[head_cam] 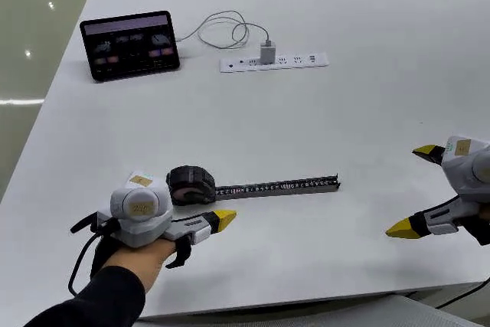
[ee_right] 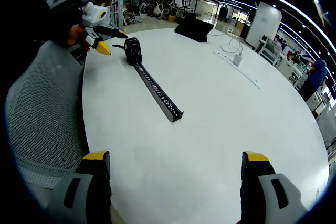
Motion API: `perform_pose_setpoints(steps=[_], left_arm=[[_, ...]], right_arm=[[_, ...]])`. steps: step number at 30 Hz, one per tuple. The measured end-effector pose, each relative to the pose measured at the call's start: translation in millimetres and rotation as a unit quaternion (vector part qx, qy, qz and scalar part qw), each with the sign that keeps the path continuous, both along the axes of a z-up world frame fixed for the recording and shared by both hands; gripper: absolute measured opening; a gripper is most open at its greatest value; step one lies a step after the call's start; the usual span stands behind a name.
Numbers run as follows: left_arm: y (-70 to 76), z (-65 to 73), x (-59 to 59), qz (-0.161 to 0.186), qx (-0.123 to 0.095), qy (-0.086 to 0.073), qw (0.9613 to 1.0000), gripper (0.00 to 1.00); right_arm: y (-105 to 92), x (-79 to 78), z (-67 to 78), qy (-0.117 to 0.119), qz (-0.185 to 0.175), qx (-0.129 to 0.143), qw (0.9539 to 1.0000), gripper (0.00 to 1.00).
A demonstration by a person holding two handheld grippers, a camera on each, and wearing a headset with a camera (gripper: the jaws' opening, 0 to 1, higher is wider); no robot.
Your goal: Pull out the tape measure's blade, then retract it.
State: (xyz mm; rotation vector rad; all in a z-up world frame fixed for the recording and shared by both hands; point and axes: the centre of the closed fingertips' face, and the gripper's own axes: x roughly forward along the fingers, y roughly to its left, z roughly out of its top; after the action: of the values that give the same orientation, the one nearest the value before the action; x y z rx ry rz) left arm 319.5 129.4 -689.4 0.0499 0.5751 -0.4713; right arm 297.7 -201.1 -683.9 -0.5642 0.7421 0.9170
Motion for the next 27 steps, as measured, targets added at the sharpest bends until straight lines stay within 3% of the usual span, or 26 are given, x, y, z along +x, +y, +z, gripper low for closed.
perform_pose_setpoints(steps=[3,10,12,19,27], left_arm=[[-1.8,-3.5,2.9,0.002,0.007,0.000,1.0000,1.00],[4.9,-3.8,10.9,0.037,-0.009,0.000,0.9993,1.00],[5.1,-5.7,10.6,0.045,-0.021,0.008,0.9988,1.00],[6.1,-5.2,16.0,0.065,-0.022,0.001,0.9976,1.00],[-1.6,-14.8,18.7,0.084,-0.031,0.009,0.9960,1.00]], right_arm=[[1.0,-2.4,-7.0,0.008,0.000,0.000,1.0000,1.00],[7.5,-2.1,-12.3,0.017,0.008,-0.002,0.9998,0.99],[9.6,0.3,-12.9,0.018,0.012,-0.003,0.9998,0.99],[19.3,11.9,-13.1,0.020,0.032,-0.010,0.9992,0.98],[31.3,26.2,-14.8,0.020,0.060,-0.019,0.9978,0.95]])
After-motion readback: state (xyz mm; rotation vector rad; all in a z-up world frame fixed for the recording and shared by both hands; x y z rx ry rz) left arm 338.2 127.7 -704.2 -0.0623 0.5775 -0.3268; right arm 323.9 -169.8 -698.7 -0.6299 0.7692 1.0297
